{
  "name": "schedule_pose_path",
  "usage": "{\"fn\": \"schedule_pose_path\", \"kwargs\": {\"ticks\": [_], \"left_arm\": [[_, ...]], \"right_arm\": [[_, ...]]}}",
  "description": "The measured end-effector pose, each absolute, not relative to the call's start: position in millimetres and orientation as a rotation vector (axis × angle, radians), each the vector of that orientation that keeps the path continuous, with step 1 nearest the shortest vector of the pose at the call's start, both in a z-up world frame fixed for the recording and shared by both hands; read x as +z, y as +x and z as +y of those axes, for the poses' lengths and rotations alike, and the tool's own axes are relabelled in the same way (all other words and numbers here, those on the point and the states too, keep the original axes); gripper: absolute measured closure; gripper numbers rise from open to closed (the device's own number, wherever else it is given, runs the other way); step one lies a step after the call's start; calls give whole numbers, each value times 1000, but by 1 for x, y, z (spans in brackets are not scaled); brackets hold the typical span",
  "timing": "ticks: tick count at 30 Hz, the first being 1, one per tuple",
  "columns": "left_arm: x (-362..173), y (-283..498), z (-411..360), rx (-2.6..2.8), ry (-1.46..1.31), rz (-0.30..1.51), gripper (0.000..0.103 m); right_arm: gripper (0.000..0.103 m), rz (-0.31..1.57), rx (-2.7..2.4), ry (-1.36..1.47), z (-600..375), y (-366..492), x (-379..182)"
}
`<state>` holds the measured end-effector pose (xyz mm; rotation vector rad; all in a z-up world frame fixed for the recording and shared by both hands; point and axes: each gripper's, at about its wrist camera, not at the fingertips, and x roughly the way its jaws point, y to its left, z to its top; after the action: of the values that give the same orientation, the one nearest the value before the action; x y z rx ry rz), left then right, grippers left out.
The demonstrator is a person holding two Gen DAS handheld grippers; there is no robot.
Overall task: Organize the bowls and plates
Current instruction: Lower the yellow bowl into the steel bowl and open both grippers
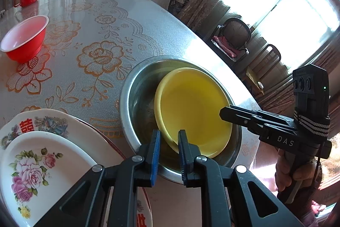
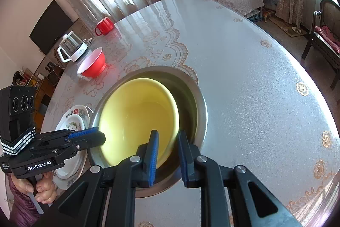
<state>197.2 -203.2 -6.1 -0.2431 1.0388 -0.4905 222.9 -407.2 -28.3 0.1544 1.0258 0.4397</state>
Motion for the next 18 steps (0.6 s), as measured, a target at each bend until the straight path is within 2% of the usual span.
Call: {"fn": "schedule_pose_path", "kwargs": {"ticks": [18], "left_arm": [[-7, 199, -197, -476, -249, 1006, 88]], "right_arm": [[83, 962, 371, -31, -385, 226, -29]]}}
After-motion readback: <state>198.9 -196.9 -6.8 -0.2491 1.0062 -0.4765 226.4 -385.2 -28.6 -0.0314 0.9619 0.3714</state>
